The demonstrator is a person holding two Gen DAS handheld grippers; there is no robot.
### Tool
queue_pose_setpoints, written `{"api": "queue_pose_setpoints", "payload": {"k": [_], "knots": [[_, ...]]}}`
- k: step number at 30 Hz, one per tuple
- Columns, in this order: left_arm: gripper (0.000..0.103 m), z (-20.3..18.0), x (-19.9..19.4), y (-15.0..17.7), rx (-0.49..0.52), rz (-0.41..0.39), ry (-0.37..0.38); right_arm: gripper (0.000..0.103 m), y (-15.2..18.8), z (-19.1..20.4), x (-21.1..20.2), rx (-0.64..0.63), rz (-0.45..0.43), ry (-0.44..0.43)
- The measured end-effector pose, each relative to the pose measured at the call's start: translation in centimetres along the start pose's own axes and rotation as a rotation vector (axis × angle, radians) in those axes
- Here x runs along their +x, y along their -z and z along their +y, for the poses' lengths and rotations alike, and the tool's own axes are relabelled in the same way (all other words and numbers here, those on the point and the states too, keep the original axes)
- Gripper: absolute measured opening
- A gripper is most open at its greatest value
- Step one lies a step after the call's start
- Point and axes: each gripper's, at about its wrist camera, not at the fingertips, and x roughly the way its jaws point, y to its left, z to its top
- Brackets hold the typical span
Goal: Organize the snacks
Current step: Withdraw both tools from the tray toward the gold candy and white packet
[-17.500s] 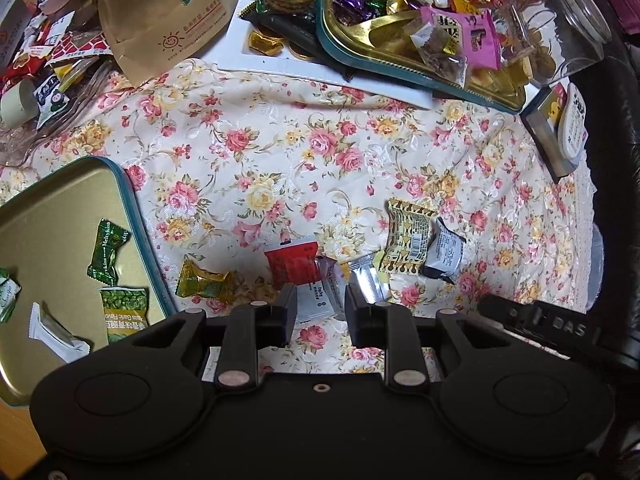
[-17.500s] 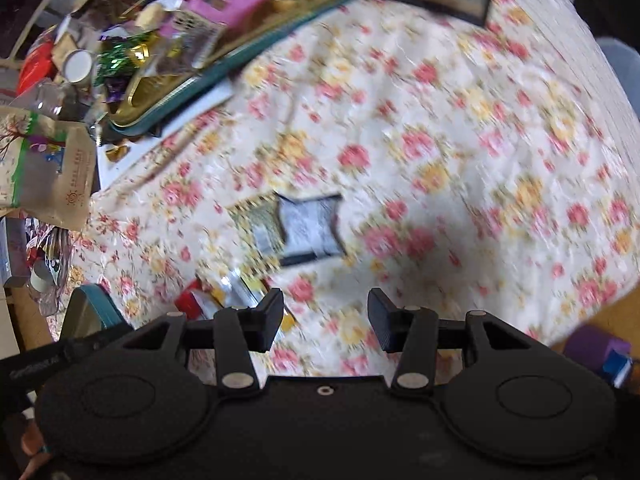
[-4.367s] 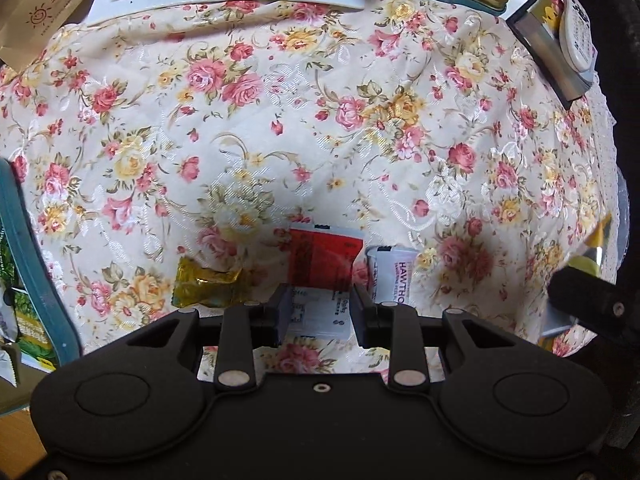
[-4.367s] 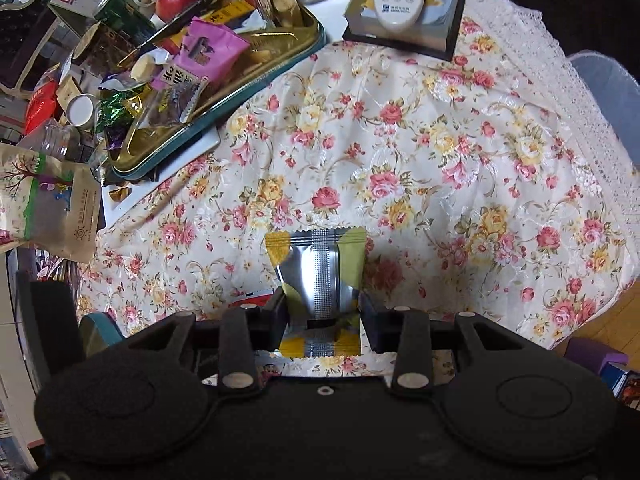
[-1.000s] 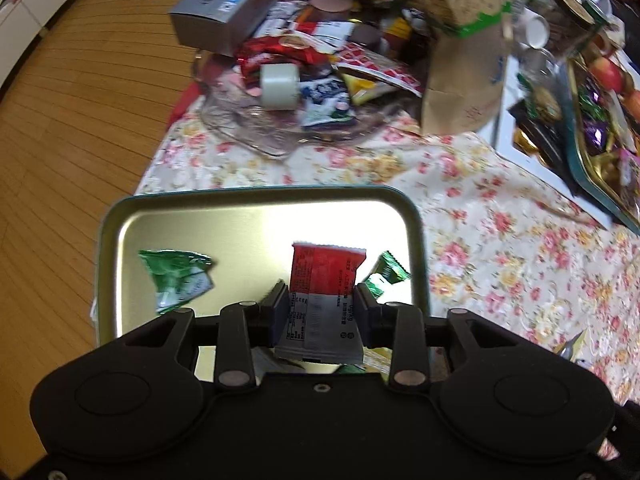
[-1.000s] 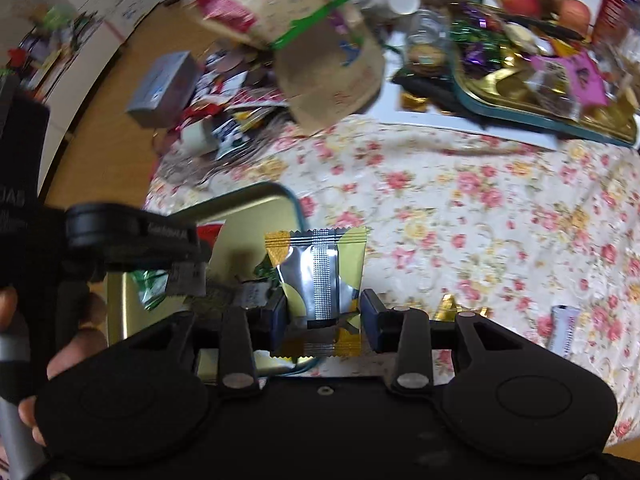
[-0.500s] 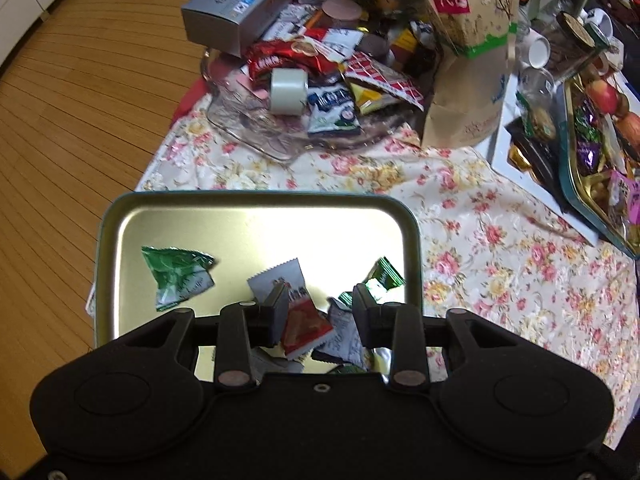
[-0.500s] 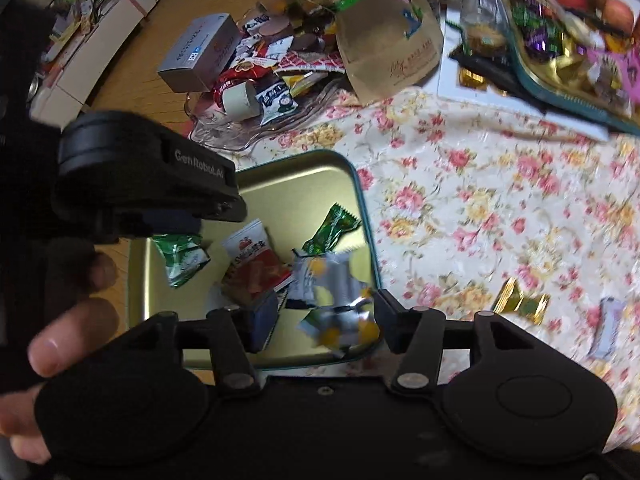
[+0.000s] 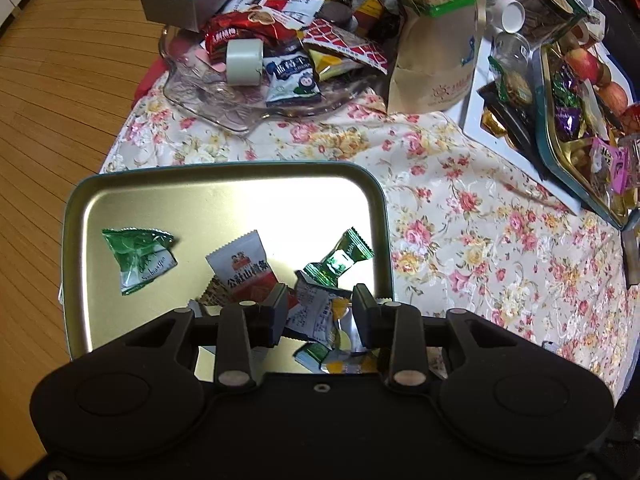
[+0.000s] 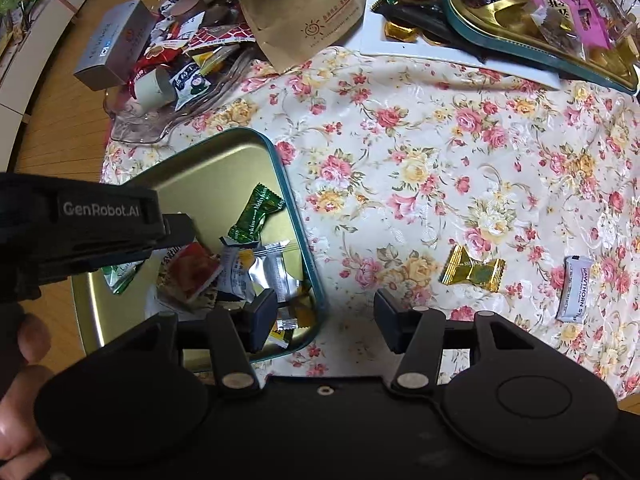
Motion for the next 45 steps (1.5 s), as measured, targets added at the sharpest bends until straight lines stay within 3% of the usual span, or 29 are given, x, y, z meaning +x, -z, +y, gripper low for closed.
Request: {"api": "queue_pose_setpoints", "payload": {"k": [19, 45], "knots": [[0.043, -2.1, 0.1, 0.5, 0.056, 0.027, 0.025, 0.057, -0.5, -3.5, 0.7, 0.083, 0.033, 0.051], [0.043, -8.8, 0.5, 2.4, 0.200, 0.063, 0.049, 0.057, 0.8, -18.2, 0.5, 0.352, 0.101, 0.121]]}}
